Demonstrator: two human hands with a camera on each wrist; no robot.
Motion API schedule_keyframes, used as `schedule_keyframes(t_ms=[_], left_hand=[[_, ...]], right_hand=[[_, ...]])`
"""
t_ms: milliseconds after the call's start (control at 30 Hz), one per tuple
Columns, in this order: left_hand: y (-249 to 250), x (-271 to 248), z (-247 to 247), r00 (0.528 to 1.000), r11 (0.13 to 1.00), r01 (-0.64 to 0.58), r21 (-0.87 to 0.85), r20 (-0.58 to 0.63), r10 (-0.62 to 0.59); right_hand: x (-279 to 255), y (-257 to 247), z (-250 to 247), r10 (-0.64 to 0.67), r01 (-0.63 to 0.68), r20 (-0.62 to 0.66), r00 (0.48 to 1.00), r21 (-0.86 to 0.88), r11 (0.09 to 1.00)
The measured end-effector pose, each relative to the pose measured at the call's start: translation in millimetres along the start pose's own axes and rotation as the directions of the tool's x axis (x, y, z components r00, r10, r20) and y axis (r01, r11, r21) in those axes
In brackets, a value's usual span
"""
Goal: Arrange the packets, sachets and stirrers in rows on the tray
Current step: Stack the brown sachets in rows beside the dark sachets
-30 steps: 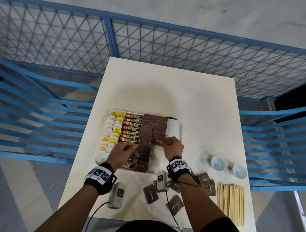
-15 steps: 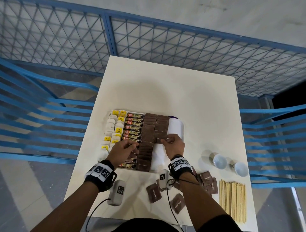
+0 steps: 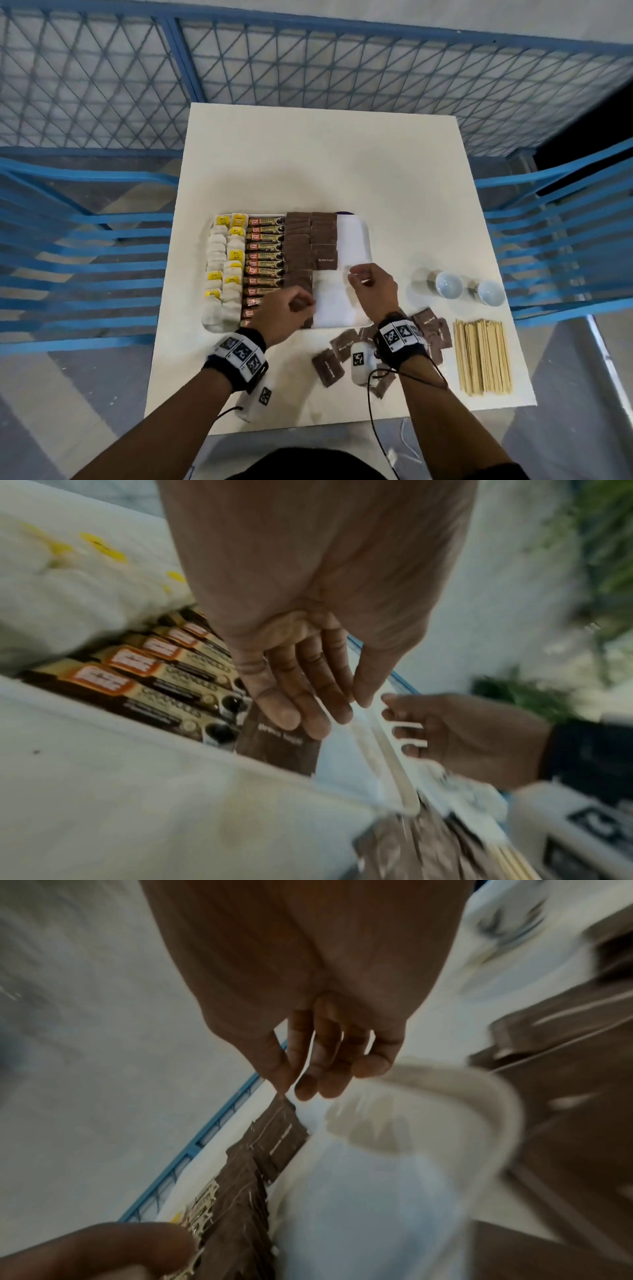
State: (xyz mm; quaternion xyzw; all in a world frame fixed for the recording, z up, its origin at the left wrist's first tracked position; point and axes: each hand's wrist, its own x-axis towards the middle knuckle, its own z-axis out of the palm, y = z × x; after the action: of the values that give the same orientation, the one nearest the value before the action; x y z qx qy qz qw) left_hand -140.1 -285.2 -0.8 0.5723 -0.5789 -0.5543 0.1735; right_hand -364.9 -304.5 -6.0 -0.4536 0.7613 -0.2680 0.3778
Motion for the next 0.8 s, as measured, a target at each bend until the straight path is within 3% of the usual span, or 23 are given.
schedule_keyframes(t_ms=[133,233,300,367,467,633,800], left_hand=[[-2,-10,35,0.974,0.958,-0.15,0.246,0.201,0.102],[-6,-21,63,0.935,0.832,-0.288,0.473,0.327,0.138],[-10,-27,78,0.921,0.758,-0.329,0.563,0.368,0.127],[-13,-31,89,0.927,0.733,-0.319,0.6,0.358,0.11],[-14,-33,98,0.958,0.794,-0.217,0.568,0.28,0.062],[-16,-32,99,0.981,0.859,-0.093,0.503,0.194,-0.008],[-16,-42,102,0.992,0.862,-0.063,0.503,0.125,0.0]], right_hand=[[-42,28,-19,0.029,-0.028,-0.034,0.999,0.01,1.0],[-73,59,-33,0.094,-0.094,0.029,0.995,-0.005,0.996],[-93,76,-41,0.085,-0.077,0.054,0.995,-0.129,0.989],[-112,91,-44,0.071,-0.053,0.06,0.996,-0.26,0.964],[-131,104,-43,0.014,0.026,0.088,0.996,-0.432,0.902],[-134,108,-44,0.135,-0.09,0.121,0.983,-0.319,0.944],[-123,105,-56,0.098,-0.026,0.185,0.978,-0.359,0.933]])
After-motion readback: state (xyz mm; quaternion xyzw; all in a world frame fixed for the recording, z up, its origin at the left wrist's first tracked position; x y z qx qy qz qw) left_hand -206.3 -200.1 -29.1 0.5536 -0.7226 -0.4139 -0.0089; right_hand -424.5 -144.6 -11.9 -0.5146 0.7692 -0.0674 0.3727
